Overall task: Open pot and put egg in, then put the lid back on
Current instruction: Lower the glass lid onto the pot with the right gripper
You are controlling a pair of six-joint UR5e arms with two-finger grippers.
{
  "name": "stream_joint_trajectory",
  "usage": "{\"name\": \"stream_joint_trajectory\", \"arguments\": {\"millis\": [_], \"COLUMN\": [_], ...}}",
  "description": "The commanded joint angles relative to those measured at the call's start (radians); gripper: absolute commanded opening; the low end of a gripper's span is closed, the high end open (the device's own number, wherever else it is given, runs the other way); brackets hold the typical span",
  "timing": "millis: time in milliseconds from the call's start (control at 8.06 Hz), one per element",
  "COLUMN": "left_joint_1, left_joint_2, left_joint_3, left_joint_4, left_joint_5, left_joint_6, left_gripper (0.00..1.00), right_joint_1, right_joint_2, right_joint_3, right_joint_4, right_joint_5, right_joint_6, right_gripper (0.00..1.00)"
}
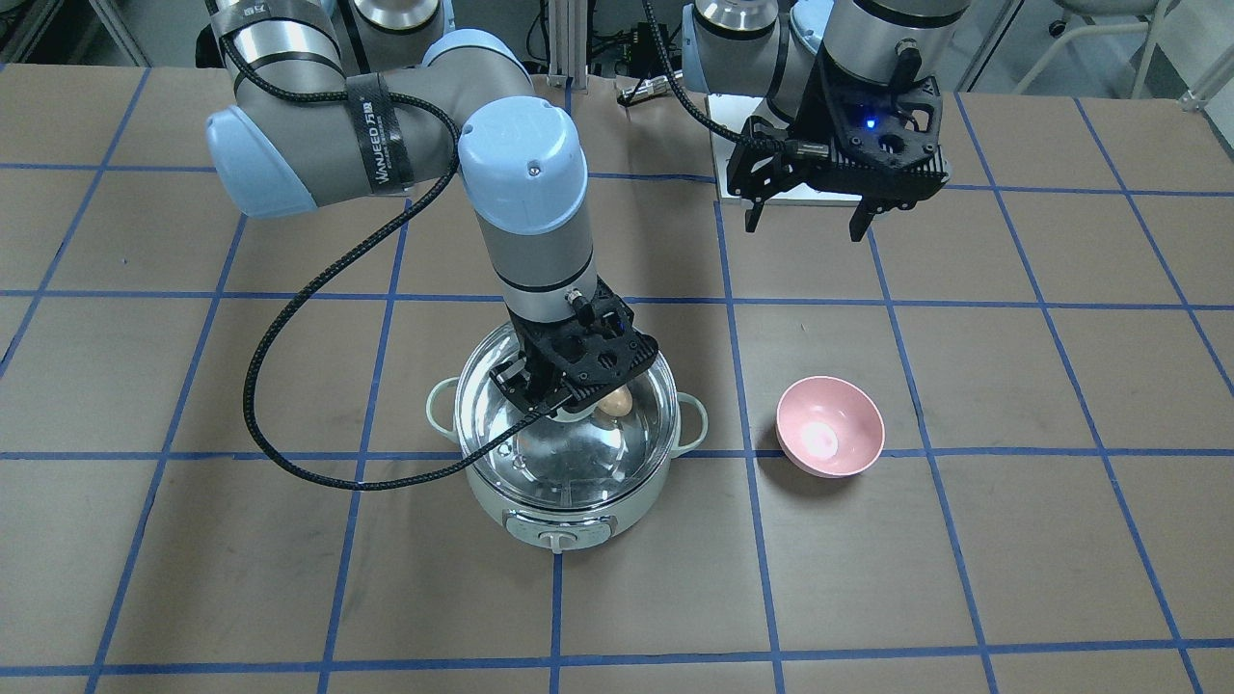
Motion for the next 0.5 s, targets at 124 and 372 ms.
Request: {"name": "stream_joint_trajectory", "arguments": {"millis": [124, 372], "left_joint_1": [0.002, 0.000], "left_joint_2": [0.000, 0.000], "left_joint_3": [0.000, 0.000], "left_joint_4": [0.000, 0.000], "left_joint_5": [0.000, 0.000], "left_joint_6": [0.001, 0.000], "left_gripper": [1.00, 1.00], "right_joint_1": [-0.024, -0.119], "right_joint_2": [-0.058, -0.118], "right_joint_3": [-0.015, -0.012], "right_joint_4": [0.035, 0.129], "right_joint_5": [-0.027, -0.071], "right_joint_6": [0.000, 0.000], "right_gripper": [0.68, 0.99]}}
